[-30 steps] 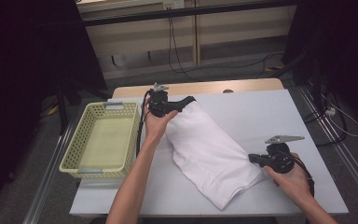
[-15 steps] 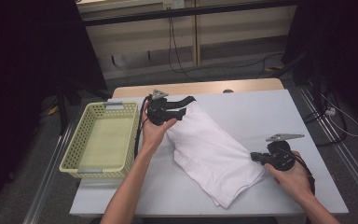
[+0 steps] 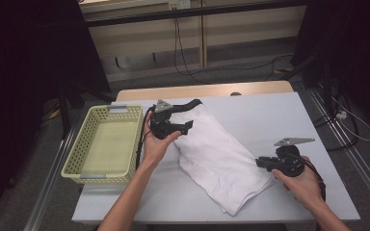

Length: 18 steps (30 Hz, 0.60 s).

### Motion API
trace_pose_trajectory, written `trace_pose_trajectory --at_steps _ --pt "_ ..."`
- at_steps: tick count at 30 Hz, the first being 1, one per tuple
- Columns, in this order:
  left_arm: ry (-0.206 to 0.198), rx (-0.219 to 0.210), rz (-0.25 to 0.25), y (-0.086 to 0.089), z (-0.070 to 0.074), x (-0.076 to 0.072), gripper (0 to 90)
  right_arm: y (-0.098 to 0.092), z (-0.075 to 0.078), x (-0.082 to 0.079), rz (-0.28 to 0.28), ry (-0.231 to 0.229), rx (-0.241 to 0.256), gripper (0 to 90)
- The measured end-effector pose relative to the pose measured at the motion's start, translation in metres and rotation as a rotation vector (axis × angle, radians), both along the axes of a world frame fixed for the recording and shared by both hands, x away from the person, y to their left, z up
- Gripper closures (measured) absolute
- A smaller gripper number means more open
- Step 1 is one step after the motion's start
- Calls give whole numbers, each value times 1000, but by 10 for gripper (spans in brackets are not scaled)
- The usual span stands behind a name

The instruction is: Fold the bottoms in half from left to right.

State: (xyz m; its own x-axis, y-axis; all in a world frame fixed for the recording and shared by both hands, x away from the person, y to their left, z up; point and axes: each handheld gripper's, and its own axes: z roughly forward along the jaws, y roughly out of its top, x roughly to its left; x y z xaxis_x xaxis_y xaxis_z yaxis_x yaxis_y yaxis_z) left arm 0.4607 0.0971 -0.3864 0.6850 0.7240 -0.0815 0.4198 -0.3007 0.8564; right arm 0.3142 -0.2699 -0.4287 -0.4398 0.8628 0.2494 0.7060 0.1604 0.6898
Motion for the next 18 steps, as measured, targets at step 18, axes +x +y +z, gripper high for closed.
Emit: trace_pose_trajectory --at_steps 18 --pt "-36 69 -59 26 -10 -50 42 69 12 -16 258 -54 -16 385"
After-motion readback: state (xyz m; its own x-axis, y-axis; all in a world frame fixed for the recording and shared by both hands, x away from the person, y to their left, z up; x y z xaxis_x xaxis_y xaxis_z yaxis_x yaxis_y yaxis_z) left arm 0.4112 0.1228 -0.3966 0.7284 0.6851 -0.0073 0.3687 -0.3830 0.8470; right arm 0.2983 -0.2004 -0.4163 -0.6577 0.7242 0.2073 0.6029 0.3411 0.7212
